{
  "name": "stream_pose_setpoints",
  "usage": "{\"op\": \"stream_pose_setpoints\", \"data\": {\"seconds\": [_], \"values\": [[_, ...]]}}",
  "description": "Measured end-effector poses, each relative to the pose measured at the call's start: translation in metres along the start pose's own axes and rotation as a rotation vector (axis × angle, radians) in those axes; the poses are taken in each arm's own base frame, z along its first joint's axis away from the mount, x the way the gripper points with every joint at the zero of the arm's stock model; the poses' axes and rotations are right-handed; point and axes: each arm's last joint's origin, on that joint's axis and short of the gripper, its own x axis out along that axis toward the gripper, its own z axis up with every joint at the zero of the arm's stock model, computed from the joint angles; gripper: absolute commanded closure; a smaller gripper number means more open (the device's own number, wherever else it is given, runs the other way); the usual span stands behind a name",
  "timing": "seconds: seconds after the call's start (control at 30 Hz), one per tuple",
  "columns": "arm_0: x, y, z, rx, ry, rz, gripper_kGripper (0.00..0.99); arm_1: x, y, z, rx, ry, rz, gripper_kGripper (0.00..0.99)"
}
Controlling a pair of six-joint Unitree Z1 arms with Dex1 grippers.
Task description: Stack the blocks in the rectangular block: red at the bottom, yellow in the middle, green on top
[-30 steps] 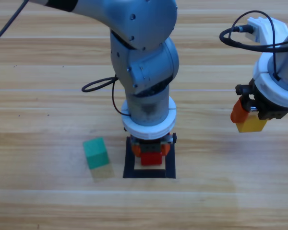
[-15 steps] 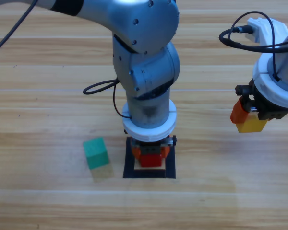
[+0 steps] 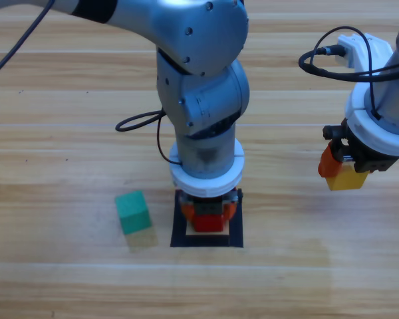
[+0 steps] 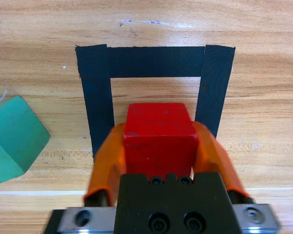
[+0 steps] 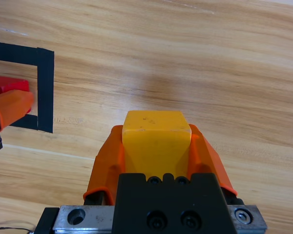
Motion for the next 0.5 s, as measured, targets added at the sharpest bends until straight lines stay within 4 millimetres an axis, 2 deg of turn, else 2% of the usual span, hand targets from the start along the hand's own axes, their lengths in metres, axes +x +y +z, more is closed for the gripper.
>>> {"op": "stream_pose_setpoints", "data": {"seconds": [0.5], "values": [[-0.011, -0.005, 0.002, 0.003, -0.024, -0.013, 0.000, 0.000, 0.000, 0.000, 0.001, -0.002, -0.002, 0.990]]}}
